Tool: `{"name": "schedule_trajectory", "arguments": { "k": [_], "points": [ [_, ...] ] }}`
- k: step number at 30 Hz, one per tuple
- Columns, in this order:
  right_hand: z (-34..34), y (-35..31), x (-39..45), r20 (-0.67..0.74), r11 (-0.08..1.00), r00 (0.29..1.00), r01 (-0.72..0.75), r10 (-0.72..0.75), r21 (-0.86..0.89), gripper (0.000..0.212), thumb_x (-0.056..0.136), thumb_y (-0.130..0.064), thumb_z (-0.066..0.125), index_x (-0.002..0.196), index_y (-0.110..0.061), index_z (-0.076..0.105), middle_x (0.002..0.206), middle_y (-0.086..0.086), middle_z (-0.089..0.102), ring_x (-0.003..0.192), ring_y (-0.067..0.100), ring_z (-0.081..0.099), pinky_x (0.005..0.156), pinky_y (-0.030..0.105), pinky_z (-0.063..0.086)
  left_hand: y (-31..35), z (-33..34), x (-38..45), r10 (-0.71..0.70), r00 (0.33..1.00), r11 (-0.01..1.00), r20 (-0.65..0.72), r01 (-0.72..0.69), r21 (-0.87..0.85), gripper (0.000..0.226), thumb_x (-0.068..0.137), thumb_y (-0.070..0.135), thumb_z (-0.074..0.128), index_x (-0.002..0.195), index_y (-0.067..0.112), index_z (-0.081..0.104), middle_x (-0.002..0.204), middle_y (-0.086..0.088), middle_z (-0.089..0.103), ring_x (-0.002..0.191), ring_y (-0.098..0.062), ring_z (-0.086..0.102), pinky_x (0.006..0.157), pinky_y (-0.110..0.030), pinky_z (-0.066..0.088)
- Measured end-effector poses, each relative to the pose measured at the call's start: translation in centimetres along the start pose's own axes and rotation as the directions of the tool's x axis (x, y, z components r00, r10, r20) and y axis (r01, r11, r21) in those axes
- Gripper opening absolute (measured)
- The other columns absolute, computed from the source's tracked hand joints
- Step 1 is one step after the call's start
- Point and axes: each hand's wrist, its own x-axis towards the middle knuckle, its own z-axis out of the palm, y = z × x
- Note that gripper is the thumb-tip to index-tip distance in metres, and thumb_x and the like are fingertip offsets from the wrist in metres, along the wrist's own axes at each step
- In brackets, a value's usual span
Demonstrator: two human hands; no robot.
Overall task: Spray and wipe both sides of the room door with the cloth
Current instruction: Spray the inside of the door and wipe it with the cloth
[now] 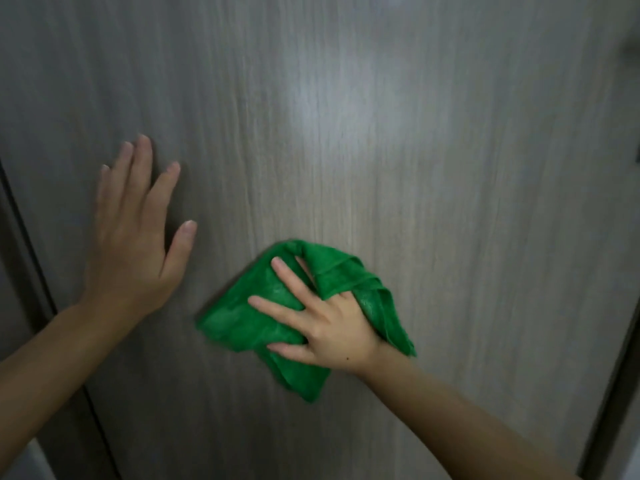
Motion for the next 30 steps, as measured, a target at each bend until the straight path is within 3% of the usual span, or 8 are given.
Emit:
{"name": "schedule_trajectory", "arguments": {
  "k": [3, 5, 9, 13, 17, 21, 26, 30],
  "points": [
    [-1.2, 3.1, 0.6, 0.041, 0.992, 0.991, 0.125, -0.126, 0.022, 0.056, 0.089, -0.058, 0.054, 0.138, -0.030, 0.051, 0.151, 0.010, 0.031, 0.139, 0.029, 0.031, 0.112, 0.039, 0.027, 0.2, -0.1, 0.2, 0.014, 0.999, 0.999, 0.031, -0.015, 0.045, 0.056, 0.094, 0.029, 0.040, 0.142, 0.000, 0.035, 0.154, -0.030, 0.021, 0.147, -0.030, 0.009, 0.120, -0.037, -0.002],
    [-2.3, 5.0, 1.4, 0.021, 0.995, 0.995, 0.095, -0.095, -0.007, 0.058, 0.088, -0.060, 0.054, 0.137, -0.031, 0.051, 0.150, 0.010, 0.034, 0.140, 0.028, 0.031, 0.109, 0.038, 0.030, 0.3, -0.1, 0.4, 0.023, 0.999, 0.996, 0.049, -0.027, 0.086, 0.057, 0.094, 0.031, 0.040, 0.142, 0.001, 0.037, 0.153, -0.031, 0.020, 0.144, -0.041, 0.013, 0.120, -0.037, -0.003],
    [-4.7, 8.9, 4.2, -0.112, 0.970, 0.982, -0.170, 0.152, -0.173, 0.064, 0.086, -0.066, 0.050, 0.139, -0.031, 0.048, 0.150, 0.015, 0.036, 0.140, 0.032, 0.031, 0.083, 0.035, 0.040, 0.3, -0.1, 0.4, 0.015, 0.998, 0.992, 0.065, -0.023, 0.122, 0.059, 0.094, 0.035, 0.041, 0.143, 0.003, 0.038, 0.154, -0.030, 0.018, 0.144, -0.043, 0.013, 0.120, -0.040, -0.003],
    [-6.0, 11.3, 7.6, -0.253, 0.841, 0.848, -0.513, 0.465, -0.173, 0.068, 0.088, -0.067, 0.042, 0.146, -0.031, 0.038, 0.155, 0.014, 0.027, 0.144, 0.036, 0.021, 0.109, 0.051, 0.026, 0.2, 0.0, 0.3, 0.024, 0.998, 0.988, 0.066, -0.034, 0.153, 0.059, 0.094, 0.036, 0.040, 0.144, 0.003, 0.038, 0.155, -0.029, 0.017, 0.144, -0.042, 0.012, 0.120, -0.040, -0.004],
    [-5.6, 10.7, 9.8, -0.395, 0.732, 0.707, -0.671, 0.586, -0.115, 0.061, 0.091, -0.061, 0.043, 0.144, -0.029, 0.042, 0.154, 0.011, 0.033, 0.142, 0.035, 0.027, 0.111, 0.055, 0.025, 0.1, 0.1, 0.3, 0.057, 0.997, 0.985, 0.050, -0.065, 0.160, 0.058, 0.096, 0.035, 0.041, 0.143, 0.002, 0.039, 0.153, -0.032, 0.019, 0.143, -0.044, 0.013, 0.120, -0.043, -0.001],
    [-5.2, 9.8, 9.0, -0.407, 0.804, 0.757, -0.589, 0.511, -0.085, 0.050, 0.092, -0.050, 0.049, 0.137, -0.029, 0.052, 0.147, 0.005, 0.044, 0.136, 0.028, 0.037, 0.089, 0.045, 0.044, 0.0, 0.3, 0.2, 0.069, 0.997, 0.985, 0.027, -0.072, 0.157, 0.057, 0.095, 0.033, 0.042, 0.143, 0.002, 0.038, 0.152, -0.033, 0.020, 0.142, -0.045, 0.015, 0.120, -0.042, -0.001],
    [-3.2, 7.0, 5.7, -0.368, 0.916, 0.867, -0.391, 0.336, -0.086, 0.040, 0.087, -0.039, 0.060, 0.123, -0.025, 0.063, 0.132, 0.009, 0.057, 0.123, 0.025, 0.043, 0.072, 0.037, 0.041, -0.1, 0.2, 0.1, 0.051, 0.997, 0.986, 0.051, -0.059, 0.154, 0.061, 0.095, 0.039, 0.039, 0.145, 0.004, 0.034, 0.154, -0.032, 0.017, 0.144, -0.039, 0.010, 0.119, -0.040, -0.005],
    [-1.9, 4.3, 2.4, -0.284, 0.958, 0.936, -0.256, 0.210, -0.134, 0.032, 0.086, -0.044, 0.058, 0.113, -0.027, 0.057, 0.119, 0.003, 0.048, 0.104, 0.023, 0.046, 0.060, 0.029, 0.034, 1.4, 0.1, -0.7, 0.022, 0.995, 0.986, 0.093, -0.037, 0.161, 0.062, 0.095, 0.040, 0.040, 0.145, 0.004, 0.033, 0.154, -0.033, 0.015, 0.143, -0.044, 0.011, 0.119, -0.039, -0.007]
  ]
}}
